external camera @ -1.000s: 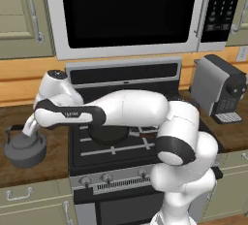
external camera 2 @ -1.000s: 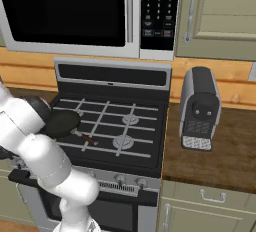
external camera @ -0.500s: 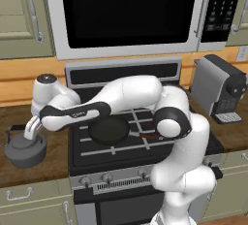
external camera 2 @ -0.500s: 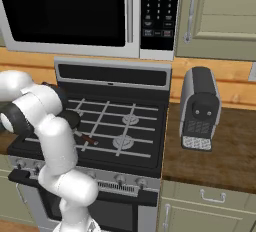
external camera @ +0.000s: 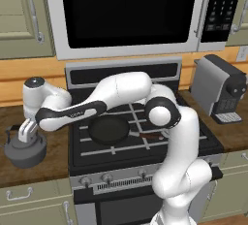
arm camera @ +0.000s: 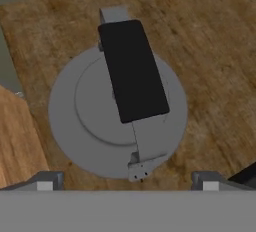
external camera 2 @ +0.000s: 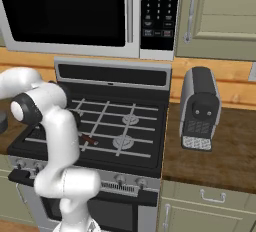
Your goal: Pick the kettle from the counter and place it on a stove burner. Then turn the burner on.
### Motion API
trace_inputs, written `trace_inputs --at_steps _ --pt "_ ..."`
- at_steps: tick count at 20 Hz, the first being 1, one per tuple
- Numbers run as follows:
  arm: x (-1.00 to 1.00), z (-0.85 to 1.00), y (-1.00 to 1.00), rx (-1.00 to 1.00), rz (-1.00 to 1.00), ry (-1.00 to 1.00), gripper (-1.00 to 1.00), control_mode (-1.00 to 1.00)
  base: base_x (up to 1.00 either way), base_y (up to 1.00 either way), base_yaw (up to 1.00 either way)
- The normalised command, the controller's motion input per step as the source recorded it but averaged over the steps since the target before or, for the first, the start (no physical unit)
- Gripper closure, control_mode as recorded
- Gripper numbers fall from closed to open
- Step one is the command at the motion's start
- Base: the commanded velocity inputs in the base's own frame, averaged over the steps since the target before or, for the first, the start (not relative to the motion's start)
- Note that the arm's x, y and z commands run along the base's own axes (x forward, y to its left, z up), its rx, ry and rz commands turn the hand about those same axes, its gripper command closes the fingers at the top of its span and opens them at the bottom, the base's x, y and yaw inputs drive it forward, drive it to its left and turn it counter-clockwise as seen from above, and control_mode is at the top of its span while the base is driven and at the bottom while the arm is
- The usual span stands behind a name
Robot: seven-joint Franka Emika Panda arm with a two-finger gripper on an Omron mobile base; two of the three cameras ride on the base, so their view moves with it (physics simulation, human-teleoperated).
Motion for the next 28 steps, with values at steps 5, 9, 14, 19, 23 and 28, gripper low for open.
trace_inputs --at_steps 5,9,14,19,23,28 --pt "0.21 -0.07 0.05 0.00 0.00 0.00 -1.00 -1.00 0.00 0.00 0.00" --pt "0.16 -0.19 0.01 -0.01 0.00 0.00 -1.00 -1.00 0.00 0.00 0.00" --pt "0.13 -0.27 0.00 -0.02 0.00 0.00 -1.00 -1.00 0.00 0.00 0.00" --pt "0.02 -0.48 0.00 -0.06 0.00 0.00 -1.00 -1.00 0.00 0.00 0.00" --pt "0.00 -0.08 0.00 0.00 0.00 0.00 -1.00 -1.00 0.00 0.00 0.00" --pt "-0.01 0.00 0.00 0.00 0.00 -0.01 1.00 -1.00 0.00 0.00 0.00"
